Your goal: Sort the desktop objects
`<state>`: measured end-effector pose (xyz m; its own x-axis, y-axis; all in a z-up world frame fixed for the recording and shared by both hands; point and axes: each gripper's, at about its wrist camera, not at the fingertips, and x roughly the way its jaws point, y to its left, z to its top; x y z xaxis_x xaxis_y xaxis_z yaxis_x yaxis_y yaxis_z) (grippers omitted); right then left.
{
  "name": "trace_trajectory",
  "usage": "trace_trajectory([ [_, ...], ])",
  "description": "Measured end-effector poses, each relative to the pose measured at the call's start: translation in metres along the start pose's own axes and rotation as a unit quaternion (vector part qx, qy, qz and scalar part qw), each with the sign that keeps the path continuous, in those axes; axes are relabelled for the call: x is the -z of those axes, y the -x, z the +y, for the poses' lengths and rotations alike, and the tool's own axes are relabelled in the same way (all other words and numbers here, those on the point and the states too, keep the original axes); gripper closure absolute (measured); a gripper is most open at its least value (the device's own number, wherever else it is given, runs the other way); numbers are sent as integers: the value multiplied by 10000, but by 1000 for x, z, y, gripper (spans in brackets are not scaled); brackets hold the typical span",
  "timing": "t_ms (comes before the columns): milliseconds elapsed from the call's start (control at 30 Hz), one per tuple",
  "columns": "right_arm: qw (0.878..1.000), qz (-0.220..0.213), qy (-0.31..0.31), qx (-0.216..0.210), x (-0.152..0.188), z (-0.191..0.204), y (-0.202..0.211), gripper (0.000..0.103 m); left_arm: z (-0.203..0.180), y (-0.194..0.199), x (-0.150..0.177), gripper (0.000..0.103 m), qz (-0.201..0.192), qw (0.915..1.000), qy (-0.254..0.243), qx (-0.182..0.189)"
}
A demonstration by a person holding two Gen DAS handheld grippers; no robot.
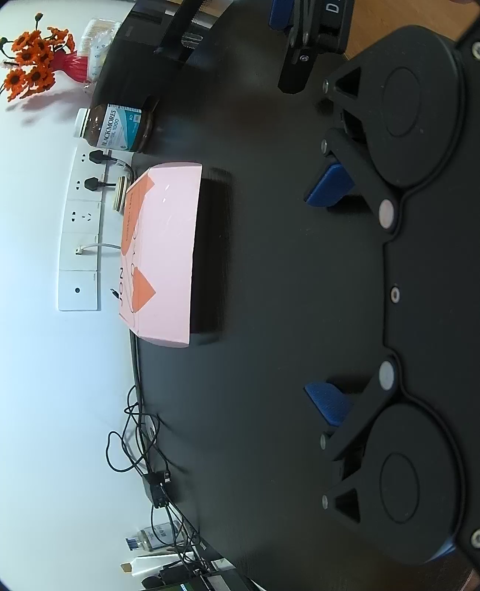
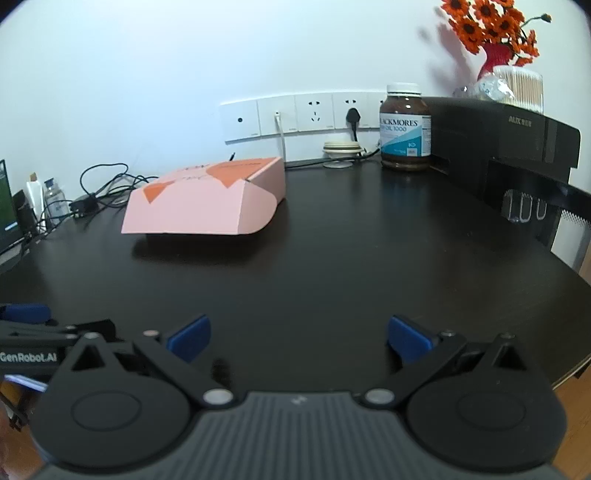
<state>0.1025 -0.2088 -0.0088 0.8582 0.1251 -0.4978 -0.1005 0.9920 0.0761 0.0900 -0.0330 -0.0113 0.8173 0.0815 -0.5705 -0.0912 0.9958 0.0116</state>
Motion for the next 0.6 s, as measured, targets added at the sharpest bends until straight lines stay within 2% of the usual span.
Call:
trace_trajectory([
  [267,9997,-66,94,204,4,-3,0,1,-5,-1,2,0,-51,10000,-60,27],
  [600,9996,-111,144,220,6,-2,1,1,-5,1,5,0,-100,9999,-54,23],
])
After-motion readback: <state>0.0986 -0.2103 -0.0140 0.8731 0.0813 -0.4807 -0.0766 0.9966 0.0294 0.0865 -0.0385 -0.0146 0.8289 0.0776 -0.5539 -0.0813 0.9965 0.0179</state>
